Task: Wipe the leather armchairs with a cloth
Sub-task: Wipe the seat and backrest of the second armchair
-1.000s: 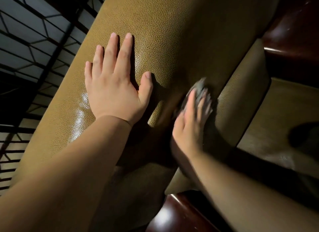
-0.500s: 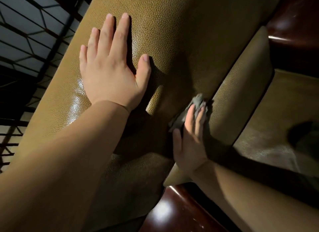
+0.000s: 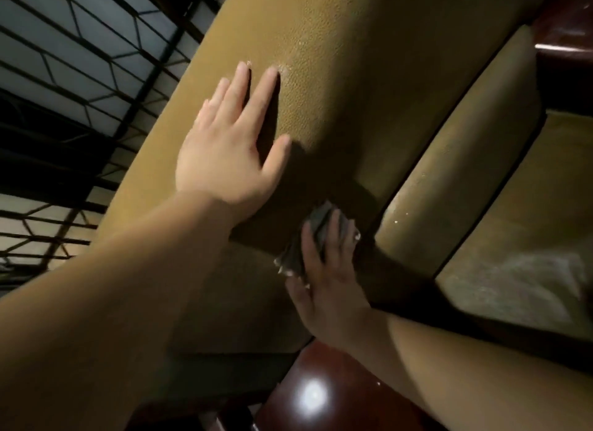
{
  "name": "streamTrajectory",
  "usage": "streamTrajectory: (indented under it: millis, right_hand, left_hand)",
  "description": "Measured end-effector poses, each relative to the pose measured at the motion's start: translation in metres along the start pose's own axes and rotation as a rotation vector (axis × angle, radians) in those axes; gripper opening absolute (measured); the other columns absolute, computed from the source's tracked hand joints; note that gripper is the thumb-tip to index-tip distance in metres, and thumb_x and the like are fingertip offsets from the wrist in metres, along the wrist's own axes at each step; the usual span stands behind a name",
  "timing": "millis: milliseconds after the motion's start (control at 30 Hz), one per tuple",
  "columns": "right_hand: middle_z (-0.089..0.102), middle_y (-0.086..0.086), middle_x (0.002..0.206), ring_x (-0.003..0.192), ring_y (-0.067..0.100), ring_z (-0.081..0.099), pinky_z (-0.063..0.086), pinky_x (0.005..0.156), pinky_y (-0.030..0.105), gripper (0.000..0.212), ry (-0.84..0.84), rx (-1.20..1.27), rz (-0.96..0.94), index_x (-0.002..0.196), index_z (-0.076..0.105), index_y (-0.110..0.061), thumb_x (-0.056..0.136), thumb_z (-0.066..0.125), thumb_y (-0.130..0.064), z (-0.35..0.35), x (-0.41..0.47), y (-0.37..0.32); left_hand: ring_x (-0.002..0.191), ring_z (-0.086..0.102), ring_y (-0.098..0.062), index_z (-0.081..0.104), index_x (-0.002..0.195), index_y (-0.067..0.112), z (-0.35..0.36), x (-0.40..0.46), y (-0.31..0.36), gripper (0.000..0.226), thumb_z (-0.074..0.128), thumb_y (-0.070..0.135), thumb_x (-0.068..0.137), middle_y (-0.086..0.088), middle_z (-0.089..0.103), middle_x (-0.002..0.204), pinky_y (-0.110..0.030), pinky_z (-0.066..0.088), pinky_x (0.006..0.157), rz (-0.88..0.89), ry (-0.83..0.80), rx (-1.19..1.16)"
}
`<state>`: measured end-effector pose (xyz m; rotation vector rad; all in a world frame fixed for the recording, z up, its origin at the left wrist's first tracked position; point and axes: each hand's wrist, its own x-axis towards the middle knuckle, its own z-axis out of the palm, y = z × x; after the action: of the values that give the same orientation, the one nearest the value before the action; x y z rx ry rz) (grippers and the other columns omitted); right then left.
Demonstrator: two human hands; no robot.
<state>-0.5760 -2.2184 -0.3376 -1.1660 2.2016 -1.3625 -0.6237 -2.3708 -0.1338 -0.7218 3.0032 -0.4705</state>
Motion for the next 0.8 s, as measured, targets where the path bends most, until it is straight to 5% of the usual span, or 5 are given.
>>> streamTrajectory:
  millis: [267, 400, 500, 700, 800]
  right_hand:
    - [0.009, 0.016, 0.173, 0.157, 0.046, 0.006, 0.011, 0.124, 0.064, 0.072, 0.584, 0.163, 0.417, 0.166, 0.018, -0.018, 0.102, 0.016, -0.05, -0.068, 0.169, -0.018]
    - [0.003, 0.023, 0.171, 0.155, 0.053, 0.0, 0.015, 0.12, 0.07, 0.069, 0.262, 0.03, -0.172, 0.166, 0.015, -0.013, 0.107, 0.033, -0.044, 0.016, 0.032, -0.07]
    - [0.003, 0.017, 0.171, 0.155, 0.055, 0.002, 0.019, 0.118, 0.072, 0.073, 0.139, -0.08, -0.354, 0.166, 0.014, -0.018, 0.104, 0.043, -0.045, 0.025, 0.002, -0.061]
    - [0.018, 0.025, 0.169, 0.156, 0.052, 0.005, 0.01, 0.123, 0.066, 0.061, 0.532, 0.058, -0.077, 0.16, 0.035, -0.014, 0.105, 0.041, -0.039, -0.033, 0.122, -0.063]
    - [0.014, 0.026, 0.168, 0.155, 0.053, 0.004, 0.011, 0.122, 0.068, 0.06, 0.458, 0.1, -0.13, 0.161, 0.029, -0.015, 0.105, 0.039, -0.035, 0.001, 0.078, -0.073]
  left_hand:
    - [0.16, 0.016, -0.038, 0.017, 0.169, 0.026, 0.018, -0.116, -0.058, 0.073, 0.037, 0.052, 0.103, -0.012, 0.014, 0.175, -0.06, 0.021, 0.127, -0.031, 0.017, 0.062]
    - [0.158, 0.023, -0.041, 0.024, 0.167, 0.022, 0.026, -0.118, -0.061, 0.072, 0.033, 0.054, 0.103, -0.015, 0.02, 0.174, -0.064, 0.026, 0.122, -0.022, 0.112, 0.068]
    - [0.158, 0.024, -0.04, 0.024, 0.167, 0.022, 0.028, -0.118, -0.061, 0.072, 0.029, 0.058, 0.104, -0.014, 0.021, 0.174, -0.064, 0.026, 0.122, -0.03, 0.148, 0.068]
    - [0.158, 0.024, -0.038, 0.025, 0.167, 0.023, 0.036, -0.121, -0.064, 0.075, 0.027, 0.062, 0.103, -0.013, 0.022, 0.173, -0.063, 0.026, 0.123, -0.028, 0.207, 0.068]
    - [0.158, 0.025, -0.038, 0.026, 0.166, 0.022, 0.038, -0.123, -0.064, 0.076, 0.029, 0.063, 0.102, -0.013, 0.023, 0.173, -0.062, 0.026, 0.123, -0.024, 0.198, 0.079]
